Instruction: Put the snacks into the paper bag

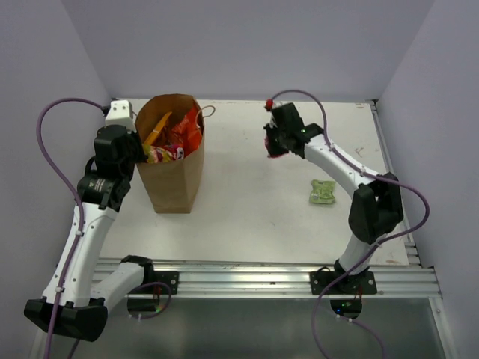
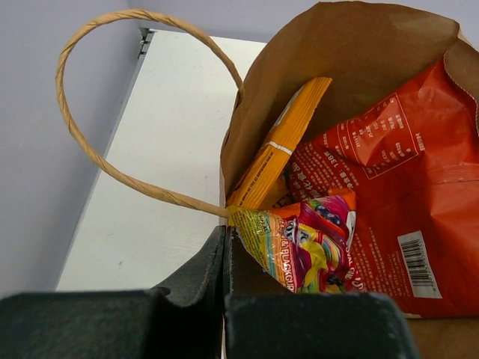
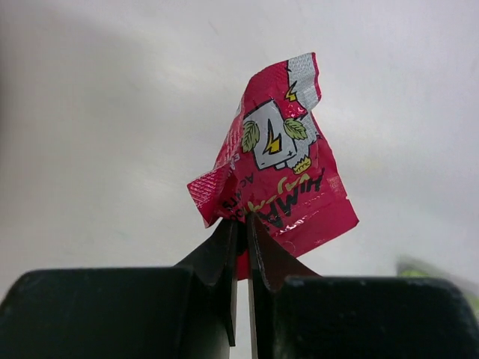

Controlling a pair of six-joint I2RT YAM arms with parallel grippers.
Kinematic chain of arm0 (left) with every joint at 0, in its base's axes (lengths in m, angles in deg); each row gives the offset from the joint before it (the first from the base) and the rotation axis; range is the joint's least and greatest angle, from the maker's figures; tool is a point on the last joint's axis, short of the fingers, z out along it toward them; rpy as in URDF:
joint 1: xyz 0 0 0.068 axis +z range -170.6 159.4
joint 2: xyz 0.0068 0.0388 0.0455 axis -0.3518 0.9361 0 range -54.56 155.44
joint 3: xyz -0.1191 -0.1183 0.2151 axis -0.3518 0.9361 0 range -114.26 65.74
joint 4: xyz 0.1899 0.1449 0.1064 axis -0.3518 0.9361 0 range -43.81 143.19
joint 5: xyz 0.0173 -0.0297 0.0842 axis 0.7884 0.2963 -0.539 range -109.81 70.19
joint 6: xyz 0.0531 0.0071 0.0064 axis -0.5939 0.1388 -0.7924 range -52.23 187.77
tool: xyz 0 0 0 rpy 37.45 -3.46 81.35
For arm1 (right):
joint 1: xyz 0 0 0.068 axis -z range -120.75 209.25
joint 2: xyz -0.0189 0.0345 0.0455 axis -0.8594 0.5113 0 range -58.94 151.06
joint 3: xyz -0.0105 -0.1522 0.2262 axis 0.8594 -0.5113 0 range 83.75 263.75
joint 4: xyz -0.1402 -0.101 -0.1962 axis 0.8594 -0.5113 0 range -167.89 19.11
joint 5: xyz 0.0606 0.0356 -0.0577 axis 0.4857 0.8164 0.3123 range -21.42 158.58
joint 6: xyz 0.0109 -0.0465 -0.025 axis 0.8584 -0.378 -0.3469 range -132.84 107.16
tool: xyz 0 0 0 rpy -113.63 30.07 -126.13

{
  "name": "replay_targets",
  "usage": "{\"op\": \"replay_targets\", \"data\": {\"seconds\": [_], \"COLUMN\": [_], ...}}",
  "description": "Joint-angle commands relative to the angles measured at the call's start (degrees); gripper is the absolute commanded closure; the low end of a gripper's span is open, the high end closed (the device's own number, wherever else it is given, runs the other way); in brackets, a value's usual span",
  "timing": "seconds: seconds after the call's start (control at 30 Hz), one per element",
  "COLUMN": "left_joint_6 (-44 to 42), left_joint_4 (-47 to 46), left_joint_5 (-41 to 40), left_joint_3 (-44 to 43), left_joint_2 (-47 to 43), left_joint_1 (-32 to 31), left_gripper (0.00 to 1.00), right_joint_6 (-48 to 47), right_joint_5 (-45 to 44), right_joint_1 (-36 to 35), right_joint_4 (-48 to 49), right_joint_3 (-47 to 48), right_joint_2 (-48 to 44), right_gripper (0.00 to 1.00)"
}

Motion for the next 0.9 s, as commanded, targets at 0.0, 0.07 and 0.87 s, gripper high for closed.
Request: {"op": "replay_targets", "data": {"seconds": [0.0, 0.07, 0.87], "left_joint_6": [-0.5, -0.6, -0.1], "left_joint_4": [-2.6, -2.6, -2.8], "left_joint_5": [0.6, 0.6, 0.8], "left_joint_3": [-0.6, -0.6, -0.3], "left_joint_2": [0.3, 0.4, 0.0], "left_joint_1": [0.0, 0.0, 0.0], "left_gripper": [1.0, 1.0, 1.0], "right_joint_6": [-1.5, -1.3, -1.5], "right_joint_5": [6.1, 9.1, 9.5], "right_joint_1": [-6.7, -9.0, -21.6], "right_joint_4": [1.4, 1.0, -9.1], "right_joint_3": [19.2, 26.0, 57.8], "right_joint_2": [-5.2, -3.0, 10.2], "right_gripper": [1.0, 1.0, 0.27]}}
